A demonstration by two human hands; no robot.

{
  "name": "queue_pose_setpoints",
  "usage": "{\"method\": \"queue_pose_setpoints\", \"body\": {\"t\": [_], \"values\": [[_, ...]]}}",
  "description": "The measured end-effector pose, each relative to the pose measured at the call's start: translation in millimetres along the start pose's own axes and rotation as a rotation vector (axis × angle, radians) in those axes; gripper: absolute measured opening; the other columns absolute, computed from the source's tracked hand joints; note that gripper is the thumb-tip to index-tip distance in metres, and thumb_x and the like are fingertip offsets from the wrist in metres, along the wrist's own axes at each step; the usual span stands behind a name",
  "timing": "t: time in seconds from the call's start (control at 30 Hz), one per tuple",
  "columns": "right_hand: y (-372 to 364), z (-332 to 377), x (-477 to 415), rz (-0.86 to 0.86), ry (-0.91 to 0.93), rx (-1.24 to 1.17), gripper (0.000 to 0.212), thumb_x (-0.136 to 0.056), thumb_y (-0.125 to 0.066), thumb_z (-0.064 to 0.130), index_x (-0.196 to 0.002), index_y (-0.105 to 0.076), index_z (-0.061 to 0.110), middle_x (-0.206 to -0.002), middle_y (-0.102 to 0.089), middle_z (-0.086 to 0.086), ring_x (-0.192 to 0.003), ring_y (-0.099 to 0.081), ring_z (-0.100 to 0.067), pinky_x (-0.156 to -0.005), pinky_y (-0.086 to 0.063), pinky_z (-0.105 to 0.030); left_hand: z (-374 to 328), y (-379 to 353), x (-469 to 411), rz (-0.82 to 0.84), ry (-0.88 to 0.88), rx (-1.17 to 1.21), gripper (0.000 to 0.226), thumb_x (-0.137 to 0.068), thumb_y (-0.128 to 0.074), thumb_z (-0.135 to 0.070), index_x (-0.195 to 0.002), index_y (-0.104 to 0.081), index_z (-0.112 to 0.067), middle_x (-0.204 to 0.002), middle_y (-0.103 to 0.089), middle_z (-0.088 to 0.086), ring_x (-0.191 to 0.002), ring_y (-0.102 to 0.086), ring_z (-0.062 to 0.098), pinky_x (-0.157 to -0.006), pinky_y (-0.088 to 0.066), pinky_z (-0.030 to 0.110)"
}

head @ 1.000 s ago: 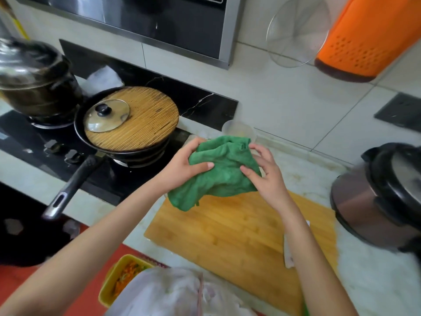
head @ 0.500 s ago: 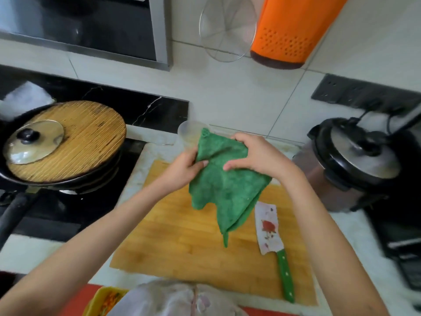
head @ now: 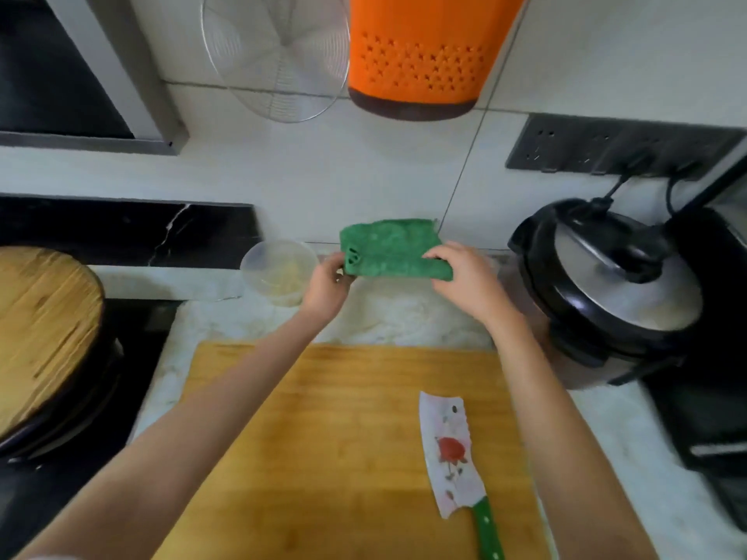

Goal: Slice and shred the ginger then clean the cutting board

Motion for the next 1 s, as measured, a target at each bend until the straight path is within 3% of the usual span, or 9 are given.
{"method": "queue_pose_setpoints", "body": {"t": [0.1,0.2,0.3,0.4,0.5,0.6,0.7,0.8,1.0], "values": [[-54,-35,8,0.167,-0.042,0.059,0.043,-0.079,-0.065,0.001,-0.12,-0.063,0.014,-0.117,-0.06,-0.005,-0.109,-0.056,-0.024,-0.092,-0.044,-0.041,37,-25,0,0.162,0.157,-0.124,0.019,-0.091,-0.058,-0.005,-0.108,-0.066,-0.002,-0.099,-0.069,0.014,-0.088,-0.062,0.025,-0.065,-0.04,0.022],[-93,-59,19,0.414,-0.109,0.038,0.048,-0.083,-0.063,0.002,-0.128,-0.058,0.019,-0.132,-0.055,-0.004,-0.117,-0.054,-0.022,-0.096,-0.046,-0.037,61,-39,14,0.331,0.234,-0.267,0.016,-0.082,-0.06,-0.033,-0.085,-0.061,-0.017,-0.074,-0.063,0.006,-0.067,-0.055,0.021,-0.053,-0.037,0.029],[-100,-74,12,0.453,-0.177,-0.138,0.045,-0.087,-0.063,0.009,-0.129,-0.055,0.021,-0.136,-0.052,0.002,-0.117,-0.054,-0.016,-0.092,-0.045,-0.029,72,-42,10,0.306,0.249,-0.357,0.013,-0.089,-0.057,-0.023,-0.079,-0.053,-0.017,-0.065,-0.054,-0.001,-0.064,-0.05,0.022,-0.049,-0.032,0.027],[-94,-88,-15,0.223,-0.246,-0.296,0.043,-0.085,-0.064,0.006,-0.124,-0.056,0.022,-0.131,-0.056,0.004,-0.12,-0.052,-0.014,-0.098,-0.042,-0.027,82,-46,-15,0.189,0.281,-0.355,0.014,-0.094,-0.055,-0.022,-0.091,-0.057,-0.009,-0.074,-0.058,0.004,-0.072,-0.057,0.028,-0.056,-0.038,0.032],[-103,-97,-36,0.276,-0.305,0.083,0.056,-0.083,-0.06,0.006,-0.134,-0.046,0.021,-0.14,-0.047,-0.002,-0.126,-0.044,-0.023,-0.097,-0.041,-0.037,82,-57,-35,0.185,0.276,-0.478,0.041,-0.091,-0.061,-0.026,-0.127,-0.046,-0.013,-0.104,-0.061,0.003,-0.089,-0.062,0.026,-0.069,-0.052,0.038],[-120,-86,-31,0.257,-0.265,0.276,0.067,-0.087,-0.058,0.015,-0.146,-0.028,0.02,-0.153,-0.022,-0.012,-0.14,-0.021,-0.03,-0.107,-0.028,-0.042,81,-71,-36,0.233,-0.006,-0.738,0.073,-0.083,-0.064,-0.018,-0.147,-0.029,-0.016,-0.144,-0.037,0.013,-0.125,-0.044,0.033,-0.095,-0.045,0.044],[-149,-74,-6,0.347,-0.204,0.23,0.06,-0.1,-0.04,0.03,-0.152,-0.011,0.024,-0.16,-0.001,-0.008,-0.146,-0.005,-0.028,-0.115,-0.016,-0.043,94,-83,-20,0.4,-0.282,-0.917,0.064,-0.09,-0.033,-0.037,-0.151,-0.026,-0.018,-0.157,-0.021,0.012,-0.145,-0.021,0.03,-0.113,-0.026,0.053],[-168,-80,12,0.466,-0.197,0.287,0.059,-0.104,-0.024,0.035,-0.151,0.011,0.027,-0.157,0.021,-0.006,-0.146,0.013,-0.025,-0.118,-0.003,-0.04,114,-88,-5,0.608,-0.149,-1.064,0.065,-0.088,0.009,-0.049,-0.149,0.014,-0.027,-0.155,0.021,-0.003,-0.143,0.02,0.018,-0.118,-0.002,0.048],[-143,-81,-15,0.696,-0.197,0.245,0.067,-0.101,-0.04,0.023,-0.152,0.003,0.029,-0.157,0.019,-0.003,-0.146,0.011,-0.025,-0.119,-0.005,-0.041,86,-79,-18,0.726,-0.027,-0.992,0.058,-0.104,-0.025,-0.039,-0.153,0.002,-0.025,-0.16,0.012,0.001,-0.147,0.012,0.018,-0.116,-0.001,0.051]]}}
Point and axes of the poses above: each hand's wrist, its own x-axis away from the middle knuckle, its own y-axis out of the back of the hand, z = x × y, the point moved 2 cm from there along -x, towards the middle knuckle
